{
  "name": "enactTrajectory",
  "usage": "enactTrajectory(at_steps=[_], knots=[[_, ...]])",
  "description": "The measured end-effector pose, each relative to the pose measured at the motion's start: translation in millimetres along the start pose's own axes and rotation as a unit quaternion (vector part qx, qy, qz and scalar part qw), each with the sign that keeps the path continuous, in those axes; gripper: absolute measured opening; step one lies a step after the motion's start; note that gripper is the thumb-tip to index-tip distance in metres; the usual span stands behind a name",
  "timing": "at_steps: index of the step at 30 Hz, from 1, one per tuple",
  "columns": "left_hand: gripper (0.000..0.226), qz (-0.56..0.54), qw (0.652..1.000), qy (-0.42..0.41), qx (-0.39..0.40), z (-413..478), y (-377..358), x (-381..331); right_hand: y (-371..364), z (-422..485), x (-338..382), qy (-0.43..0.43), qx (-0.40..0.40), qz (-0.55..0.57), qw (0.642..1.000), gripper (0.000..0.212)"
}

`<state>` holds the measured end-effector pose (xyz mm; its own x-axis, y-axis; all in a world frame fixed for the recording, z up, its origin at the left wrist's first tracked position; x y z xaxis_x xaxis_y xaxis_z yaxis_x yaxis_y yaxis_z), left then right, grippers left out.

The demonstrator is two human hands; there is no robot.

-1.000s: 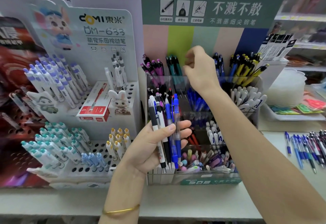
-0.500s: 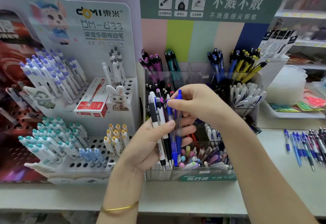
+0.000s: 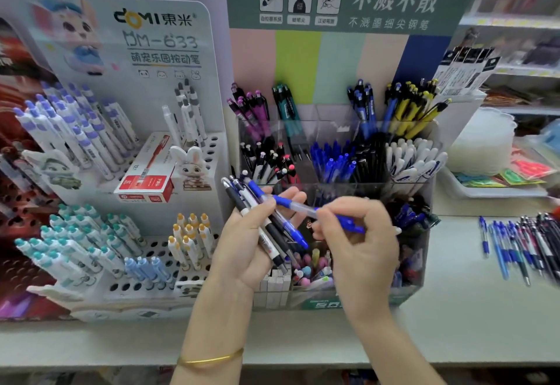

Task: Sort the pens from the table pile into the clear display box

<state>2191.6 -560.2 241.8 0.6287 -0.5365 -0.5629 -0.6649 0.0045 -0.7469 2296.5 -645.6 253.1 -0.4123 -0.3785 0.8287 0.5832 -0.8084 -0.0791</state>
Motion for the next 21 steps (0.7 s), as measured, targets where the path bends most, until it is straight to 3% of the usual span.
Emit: enactTrajectory(at_steps=[3, 9, 12, 16, 21], knots=[[0.024, 0.015, 1.0, -0.005, -0.009, 0.6, -2.4, 6.9, -0.6, -16.4, -12.7, 0.026, 0.072, -0.023, 0.997, 0.005], [0.032, 0.067, 0.997, 0.03, -0.003, -6.1, -12.9, 20.6, 3.9, -16.1, -10.4, 0.025, 0.19, -0.024, 0.981, 0.028], [0.028, 0.064, 0.997, 0.038, -0.001, -9.4, -13.9, 23.4, 13.3, -10.2, -15.1, 0.023, 0.19, -0.023, 0.981, 0.029], [0.03, 0.063, 0.998, 0.03, 0.008, -9.8, -16.5, 26.1, 22.8, -2.1, -16.6, -0.049, 0.184, 0.015, 0.982, 0.029], [0.026, 0.074, 0.997, -0.013, -0.023, -10.8, -18.3, 30.6, 37.7, 17.8, -12.2, -0.094, 0.114, 0.012, 0.989, 0.028]])
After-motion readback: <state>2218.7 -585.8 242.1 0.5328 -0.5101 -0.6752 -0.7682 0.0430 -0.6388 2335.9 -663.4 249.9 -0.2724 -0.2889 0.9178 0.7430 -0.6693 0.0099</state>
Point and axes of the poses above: each hand's wrist, its own z-axis towards the middle knuckle, its own y-axis out of the back of the hand, x = y × z, the point moved 3 cm from there along z, towards the middle knuckle, and after that the axes turned 9 degrees about -x, right-handed, at the moved point
